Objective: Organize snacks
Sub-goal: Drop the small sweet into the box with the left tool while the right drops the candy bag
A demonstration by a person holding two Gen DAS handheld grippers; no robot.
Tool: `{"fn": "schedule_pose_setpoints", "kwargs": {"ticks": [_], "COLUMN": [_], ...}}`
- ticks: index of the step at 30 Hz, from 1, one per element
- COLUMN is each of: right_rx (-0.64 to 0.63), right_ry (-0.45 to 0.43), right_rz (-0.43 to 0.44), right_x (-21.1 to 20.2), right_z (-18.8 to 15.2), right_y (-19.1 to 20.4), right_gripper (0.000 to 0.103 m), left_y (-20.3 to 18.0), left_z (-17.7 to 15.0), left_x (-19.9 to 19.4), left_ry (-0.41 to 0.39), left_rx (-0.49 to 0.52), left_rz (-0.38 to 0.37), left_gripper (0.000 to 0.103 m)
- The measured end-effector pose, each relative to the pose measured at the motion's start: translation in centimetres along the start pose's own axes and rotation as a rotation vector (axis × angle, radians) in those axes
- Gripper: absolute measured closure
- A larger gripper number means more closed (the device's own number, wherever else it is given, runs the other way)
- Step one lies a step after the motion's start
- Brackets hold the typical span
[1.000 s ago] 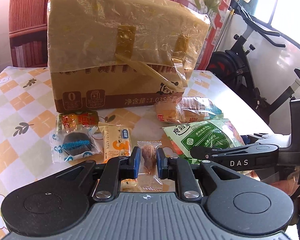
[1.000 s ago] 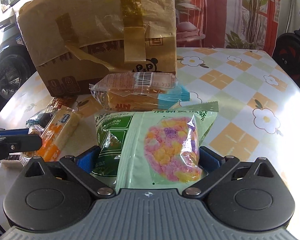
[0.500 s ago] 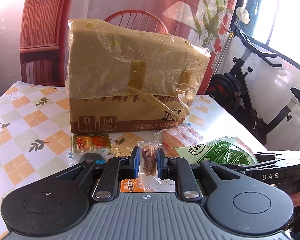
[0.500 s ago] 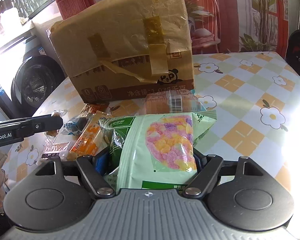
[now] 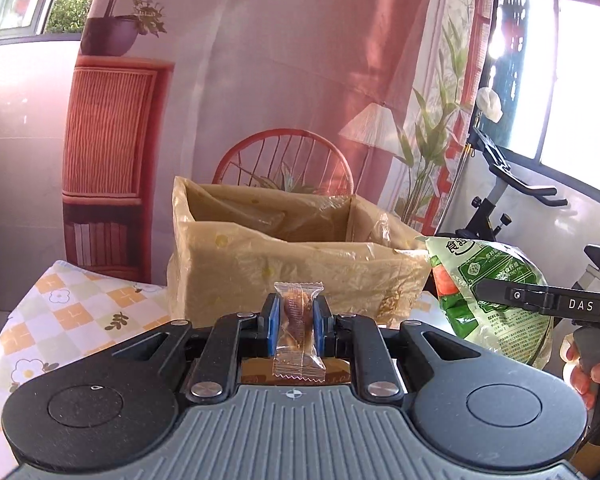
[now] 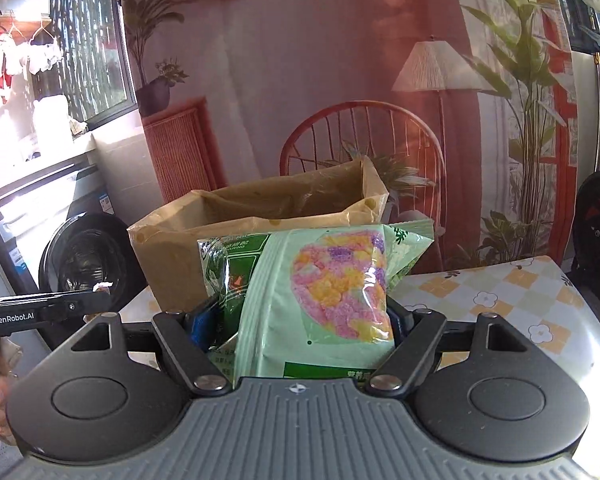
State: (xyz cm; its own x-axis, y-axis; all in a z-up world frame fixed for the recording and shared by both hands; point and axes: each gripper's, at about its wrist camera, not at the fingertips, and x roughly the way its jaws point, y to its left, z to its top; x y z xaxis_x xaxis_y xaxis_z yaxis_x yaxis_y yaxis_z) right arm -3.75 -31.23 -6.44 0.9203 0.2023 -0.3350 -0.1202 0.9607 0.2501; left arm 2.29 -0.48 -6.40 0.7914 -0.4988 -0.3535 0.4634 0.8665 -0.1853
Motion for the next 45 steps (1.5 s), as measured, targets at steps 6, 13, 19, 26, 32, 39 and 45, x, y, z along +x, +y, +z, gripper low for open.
{"fn": "schedule_pose_setpoints", "kwargs": {"ticks": [6, 13, 19, 26, 32, 39, 45], "right_rx": [-0.066, -0.098, -0.111, -0.098, -0.113, -0.108, -0.080], "right_ry": [-0.087, -0.126, -0.123, -0.139, -0.061, -0.068, -0.077], "right_rz": [0.020, 0.043, 0.039, -0.008, -0.063, -0.022, 0.065], "right_x": [2.1, 6.8, 11.7, 15.9, 18.8, 17.5, 14.1], "right_z": [4.4, 7.8, 9.0, 8.9, 8.1, 7.7, 7.1], "right_y": [0.6, 1.0, 0.9, 0.9, 1.3, 1.3, 1.3], "right_gripper": [0.024, 0.024, 0.024, 0.024, 0.021, 0.008, 0.008], "left_y": [0.4, 1.2, 1.7, 2.2, 2.9, 3.9, 4.5], "left_z": [4.3, 8.1, 10.6, 10.7, 9.9, 9.6, 8.9], "left_x": [0.7, 4.3, 9.2, 14.1, 15.8, 14.7, 10.8], "left_ry": [-0.058, -0.073, -0.047, 0.012, 0.064, 0.075, 0.079], "left_rx": [0.004, 0.001, -0.004, -0.006, -0.013, -0.028, -0.010], "left_rz": [0.010, 0.019, 0.040, 0.084, 0.103, 0.124, 0.112], "left_gripper": [0.085, 0.085, 0.085, 0.085, 0.077, 0.043, 0.043]}}
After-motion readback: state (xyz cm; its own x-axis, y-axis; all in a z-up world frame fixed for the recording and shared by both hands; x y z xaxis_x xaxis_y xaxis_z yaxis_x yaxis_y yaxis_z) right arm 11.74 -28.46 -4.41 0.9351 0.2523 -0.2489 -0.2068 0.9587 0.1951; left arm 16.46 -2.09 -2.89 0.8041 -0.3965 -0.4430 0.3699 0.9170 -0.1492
